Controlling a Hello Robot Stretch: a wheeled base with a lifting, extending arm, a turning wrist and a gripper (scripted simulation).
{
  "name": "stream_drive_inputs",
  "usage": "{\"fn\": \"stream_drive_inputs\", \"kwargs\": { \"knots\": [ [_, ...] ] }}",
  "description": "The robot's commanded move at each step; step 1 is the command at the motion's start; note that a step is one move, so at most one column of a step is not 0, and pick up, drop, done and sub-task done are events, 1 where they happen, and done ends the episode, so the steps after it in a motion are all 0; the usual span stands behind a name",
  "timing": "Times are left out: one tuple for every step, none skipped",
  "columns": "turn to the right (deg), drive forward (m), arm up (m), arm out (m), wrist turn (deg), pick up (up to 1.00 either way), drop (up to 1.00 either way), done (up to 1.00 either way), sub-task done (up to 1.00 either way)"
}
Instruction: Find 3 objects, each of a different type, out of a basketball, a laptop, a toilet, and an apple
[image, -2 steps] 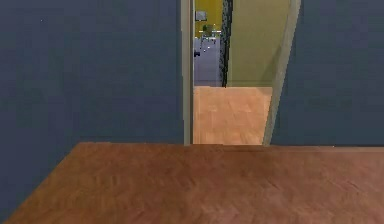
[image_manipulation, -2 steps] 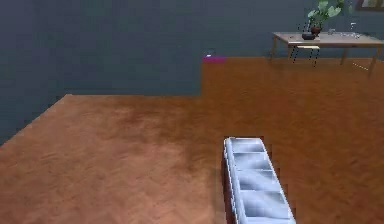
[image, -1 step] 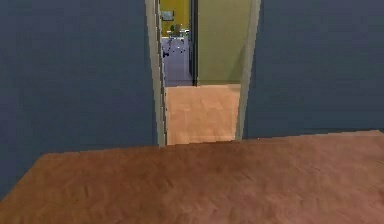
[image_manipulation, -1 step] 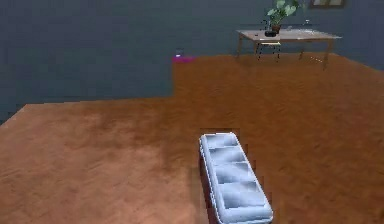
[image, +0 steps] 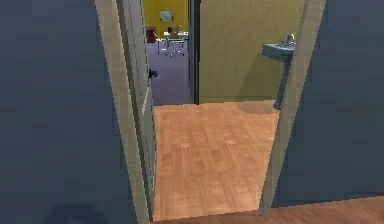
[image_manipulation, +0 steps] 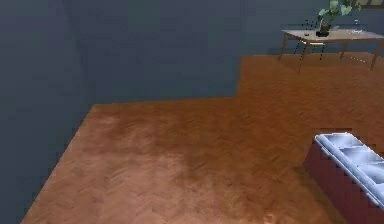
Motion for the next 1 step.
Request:
{"fn": "stream_drive_inputs", "kwargs": {
  "knots": [
    [3.0,0.0,0.0,0.0,0.0,0.0,0.0,0.0,0.0]
  ]
}}
